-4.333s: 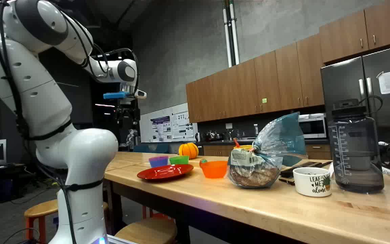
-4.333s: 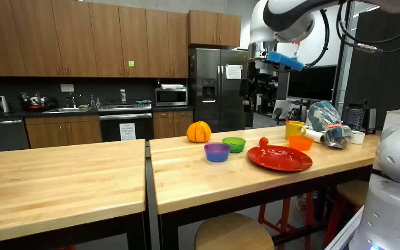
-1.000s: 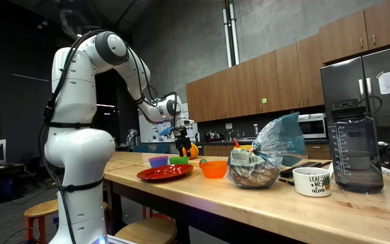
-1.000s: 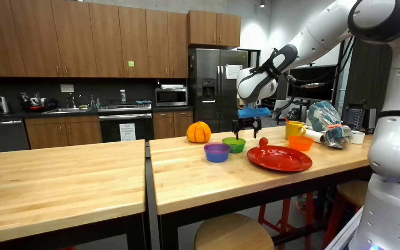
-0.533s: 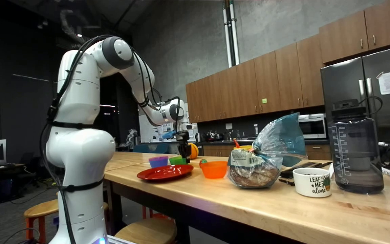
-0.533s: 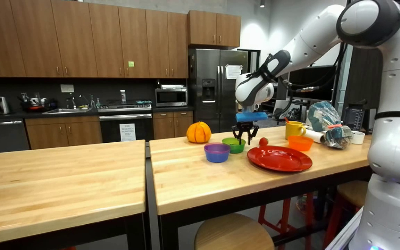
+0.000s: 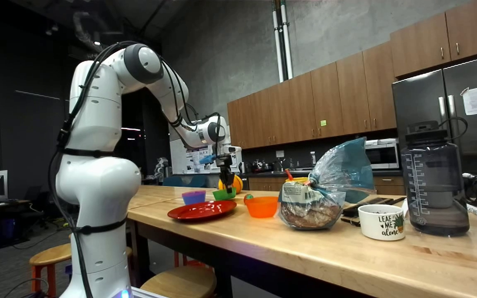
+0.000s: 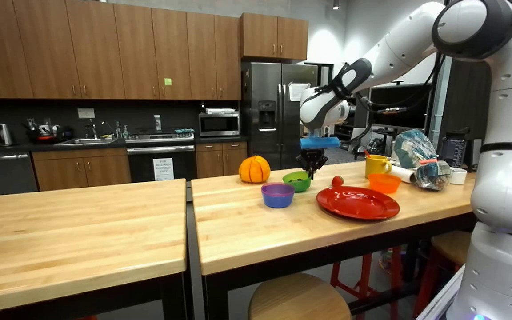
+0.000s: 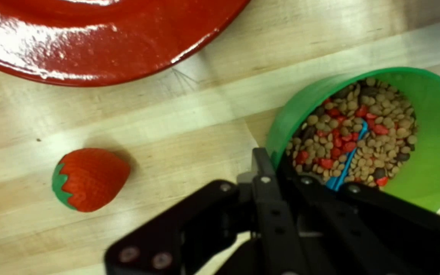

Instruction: Pour the contents in the green bowl into the purple bowl.

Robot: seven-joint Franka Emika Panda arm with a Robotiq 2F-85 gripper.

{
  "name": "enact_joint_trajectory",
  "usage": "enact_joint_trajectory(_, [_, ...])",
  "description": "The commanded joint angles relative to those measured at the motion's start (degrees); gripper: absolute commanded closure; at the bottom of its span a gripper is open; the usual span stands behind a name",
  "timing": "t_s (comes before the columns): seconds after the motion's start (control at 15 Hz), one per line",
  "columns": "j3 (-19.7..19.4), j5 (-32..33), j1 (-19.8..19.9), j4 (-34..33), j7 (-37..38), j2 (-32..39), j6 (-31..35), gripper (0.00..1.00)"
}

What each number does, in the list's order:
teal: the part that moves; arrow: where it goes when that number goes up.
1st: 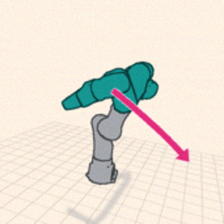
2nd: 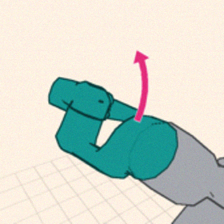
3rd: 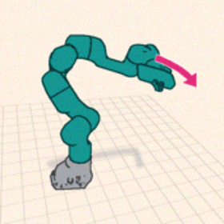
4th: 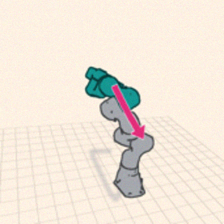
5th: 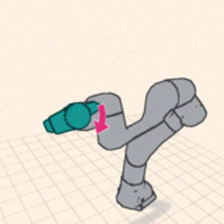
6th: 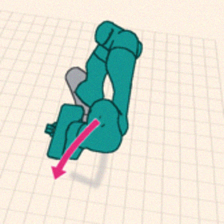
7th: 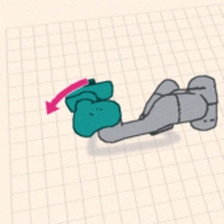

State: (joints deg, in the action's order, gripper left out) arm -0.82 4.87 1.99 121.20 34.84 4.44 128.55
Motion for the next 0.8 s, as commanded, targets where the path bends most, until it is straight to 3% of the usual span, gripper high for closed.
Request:
enact_joint_trajectory(0.0, [-0.64,0.25,-0.65,-0.65,-0.31,-2.74,-4.02,1.00])
enact_joint_trajectory(0.4, [0.60,1.11,-1.55,1.14,-0.62,-7.56,-5.60,0.99])
enact_joint_trajectory(0.73, [3.55,7.31,-3.38,2.33,1.07,-10.91,-6.93,0.99])
